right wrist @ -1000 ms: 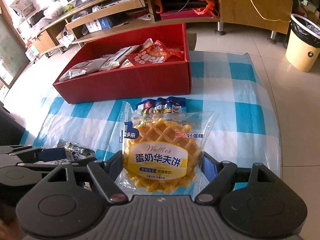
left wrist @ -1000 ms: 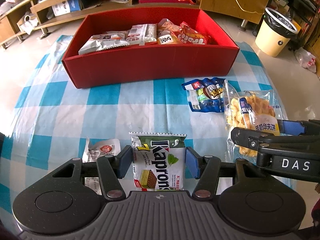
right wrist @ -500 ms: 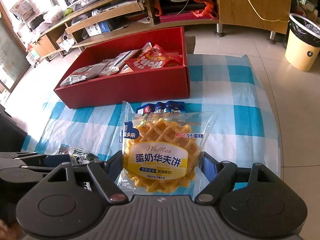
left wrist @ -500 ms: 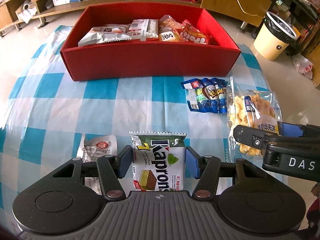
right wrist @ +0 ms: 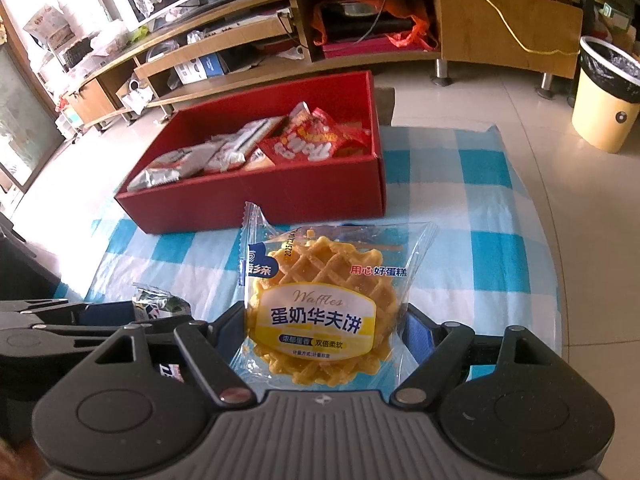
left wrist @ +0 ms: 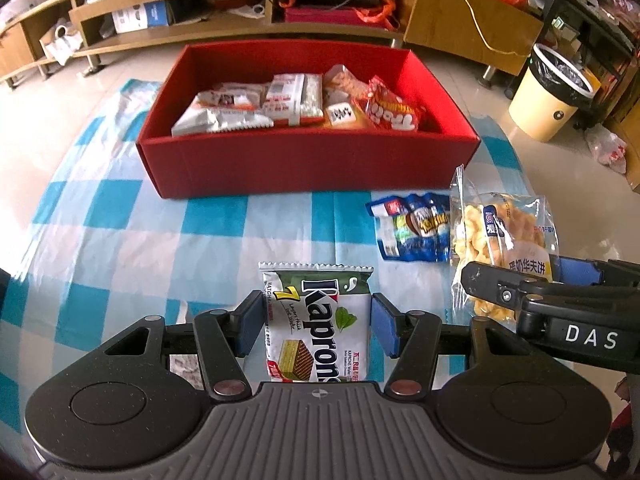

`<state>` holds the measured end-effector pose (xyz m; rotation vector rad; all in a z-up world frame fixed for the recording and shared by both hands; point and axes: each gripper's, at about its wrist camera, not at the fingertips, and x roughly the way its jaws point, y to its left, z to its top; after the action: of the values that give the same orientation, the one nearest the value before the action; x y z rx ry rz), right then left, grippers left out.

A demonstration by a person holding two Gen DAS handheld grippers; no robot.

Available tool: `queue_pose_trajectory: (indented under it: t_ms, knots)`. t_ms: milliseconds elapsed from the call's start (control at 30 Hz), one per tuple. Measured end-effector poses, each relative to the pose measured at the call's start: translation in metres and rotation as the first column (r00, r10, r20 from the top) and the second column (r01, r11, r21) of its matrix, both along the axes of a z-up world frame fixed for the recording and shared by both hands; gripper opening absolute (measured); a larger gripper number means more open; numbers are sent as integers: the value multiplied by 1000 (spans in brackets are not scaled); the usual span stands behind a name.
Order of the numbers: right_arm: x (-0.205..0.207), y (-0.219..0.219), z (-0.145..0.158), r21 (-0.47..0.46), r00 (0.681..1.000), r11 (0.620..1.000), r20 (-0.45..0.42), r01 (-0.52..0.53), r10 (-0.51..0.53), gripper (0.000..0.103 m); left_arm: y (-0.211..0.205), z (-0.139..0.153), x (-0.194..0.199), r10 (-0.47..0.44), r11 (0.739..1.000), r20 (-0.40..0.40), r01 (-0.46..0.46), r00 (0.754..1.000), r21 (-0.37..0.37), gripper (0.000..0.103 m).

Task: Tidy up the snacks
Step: 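Lift both held snacks and carry them over the red box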

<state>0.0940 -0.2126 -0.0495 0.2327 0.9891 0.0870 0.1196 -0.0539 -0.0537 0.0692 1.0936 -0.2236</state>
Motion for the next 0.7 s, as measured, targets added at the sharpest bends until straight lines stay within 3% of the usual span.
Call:
queue_pose_trajectory:
  t_ms: [700]
  knots:
    - [20, 5, 21, 11, 998, 1000, 70, -7, 6, 76, 8, 21, 24, 41, 999, 71, -40, 997, -14, 64]
